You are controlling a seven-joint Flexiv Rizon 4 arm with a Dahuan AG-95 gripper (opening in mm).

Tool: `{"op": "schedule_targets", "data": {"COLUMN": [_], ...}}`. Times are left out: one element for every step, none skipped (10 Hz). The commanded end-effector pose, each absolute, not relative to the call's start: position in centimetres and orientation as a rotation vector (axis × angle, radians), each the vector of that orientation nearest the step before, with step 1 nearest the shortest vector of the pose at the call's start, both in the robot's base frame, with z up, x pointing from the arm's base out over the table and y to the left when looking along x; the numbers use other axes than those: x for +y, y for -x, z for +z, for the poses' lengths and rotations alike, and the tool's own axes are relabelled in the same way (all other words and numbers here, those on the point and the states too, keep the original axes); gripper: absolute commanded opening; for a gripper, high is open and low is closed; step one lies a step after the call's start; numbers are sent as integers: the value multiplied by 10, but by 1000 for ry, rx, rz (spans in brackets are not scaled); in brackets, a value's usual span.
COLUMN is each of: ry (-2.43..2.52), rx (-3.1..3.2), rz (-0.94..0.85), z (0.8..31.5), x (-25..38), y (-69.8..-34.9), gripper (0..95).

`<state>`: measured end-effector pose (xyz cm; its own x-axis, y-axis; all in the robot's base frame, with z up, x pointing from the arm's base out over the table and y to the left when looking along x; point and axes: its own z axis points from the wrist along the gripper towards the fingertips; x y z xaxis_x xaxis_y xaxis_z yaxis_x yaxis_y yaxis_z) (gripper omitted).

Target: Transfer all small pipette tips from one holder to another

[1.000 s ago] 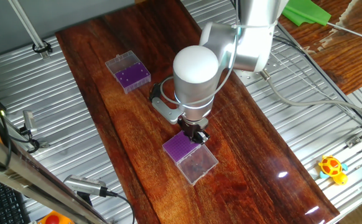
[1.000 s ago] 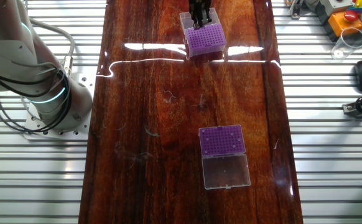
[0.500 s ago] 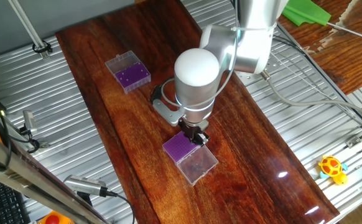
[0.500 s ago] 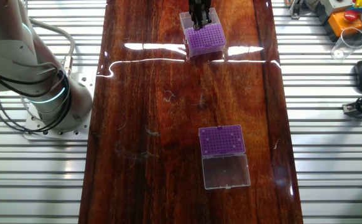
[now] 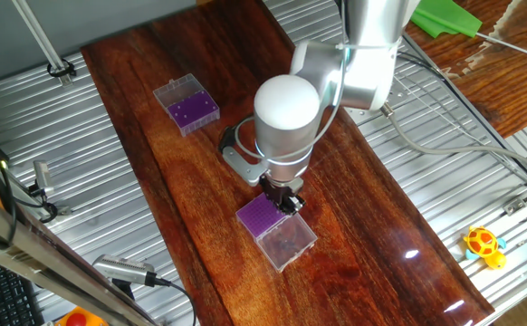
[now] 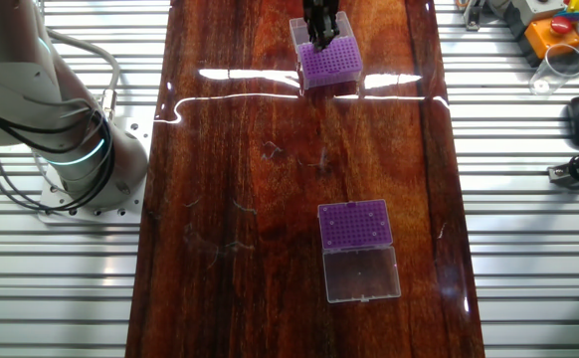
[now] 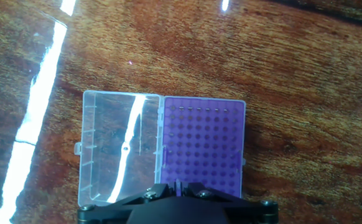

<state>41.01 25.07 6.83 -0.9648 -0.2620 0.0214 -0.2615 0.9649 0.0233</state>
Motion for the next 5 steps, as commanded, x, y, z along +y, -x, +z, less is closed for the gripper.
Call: {"op": "schedule_targets", "data": {"ry": [-430, -461, -481, -544, -597], "rx": [-3087, -3074, -3069, -3058, -3045], "rz": [-34, -37, -43, -49, -52], "z": [73, 79, 81, 83, 83], "x": [238, 223, 213, 189, 169], "y": [-415, -422, -426, -435, -442], "gripper": [190, 190, 190, 190, 190]}}
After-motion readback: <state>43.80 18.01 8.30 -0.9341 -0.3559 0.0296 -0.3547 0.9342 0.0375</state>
